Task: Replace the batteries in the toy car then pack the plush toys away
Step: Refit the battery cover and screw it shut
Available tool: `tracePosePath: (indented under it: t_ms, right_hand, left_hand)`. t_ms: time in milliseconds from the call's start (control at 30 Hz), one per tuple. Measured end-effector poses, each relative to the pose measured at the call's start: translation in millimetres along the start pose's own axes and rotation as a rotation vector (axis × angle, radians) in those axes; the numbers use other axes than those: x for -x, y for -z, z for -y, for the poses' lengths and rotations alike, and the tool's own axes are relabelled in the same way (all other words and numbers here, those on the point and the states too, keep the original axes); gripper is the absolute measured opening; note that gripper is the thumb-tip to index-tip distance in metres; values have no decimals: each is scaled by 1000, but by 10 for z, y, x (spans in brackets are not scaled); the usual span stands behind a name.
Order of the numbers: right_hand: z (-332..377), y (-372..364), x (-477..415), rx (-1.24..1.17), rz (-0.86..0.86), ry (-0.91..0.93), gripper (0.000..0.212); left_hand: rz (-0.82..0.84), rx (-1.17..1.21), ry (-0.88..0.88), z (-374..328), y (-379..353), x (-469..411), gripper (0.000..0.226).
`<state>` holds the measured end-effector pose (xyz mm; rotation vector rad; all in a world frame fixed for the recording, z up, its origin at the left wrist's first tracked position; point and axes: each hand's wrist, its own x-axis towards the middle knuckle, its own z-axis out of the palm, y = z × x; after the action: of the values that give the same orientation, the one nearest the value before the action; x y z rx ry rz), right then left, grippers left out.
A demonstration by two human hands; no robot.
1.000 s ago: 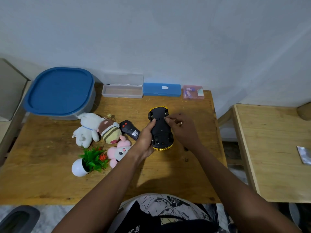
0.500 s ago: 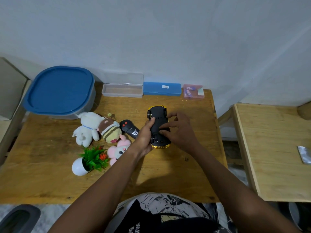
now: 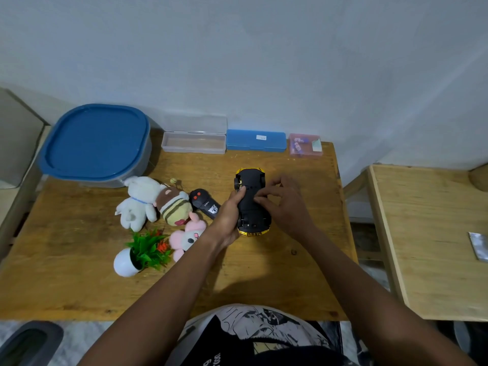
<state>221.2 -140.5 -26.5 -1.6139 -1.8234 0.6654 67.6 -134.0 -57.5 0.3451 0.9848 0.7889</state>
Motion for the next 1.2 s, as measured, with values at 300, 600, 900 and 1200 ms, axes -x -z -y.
tracePosePath:
  t_ms: [300,600,900,1200]
  right_hand:
    - [111,47,-107,-5,-40,37,12]
    - [120,67,-113,113,-49,88,9]
    - [196,97,-206,78,-88,23,17]
    - [317,120,-280,128,-110,39,21]
  left_hand:
    - [-23,-92,-42,10,-14,10,36]
    - [-30,-140,-92,12,-22,30,35]
    - [-63,-124,-116,-120,-141,39,35]
    - [-49,-121,-155,-228,-155,40,37]
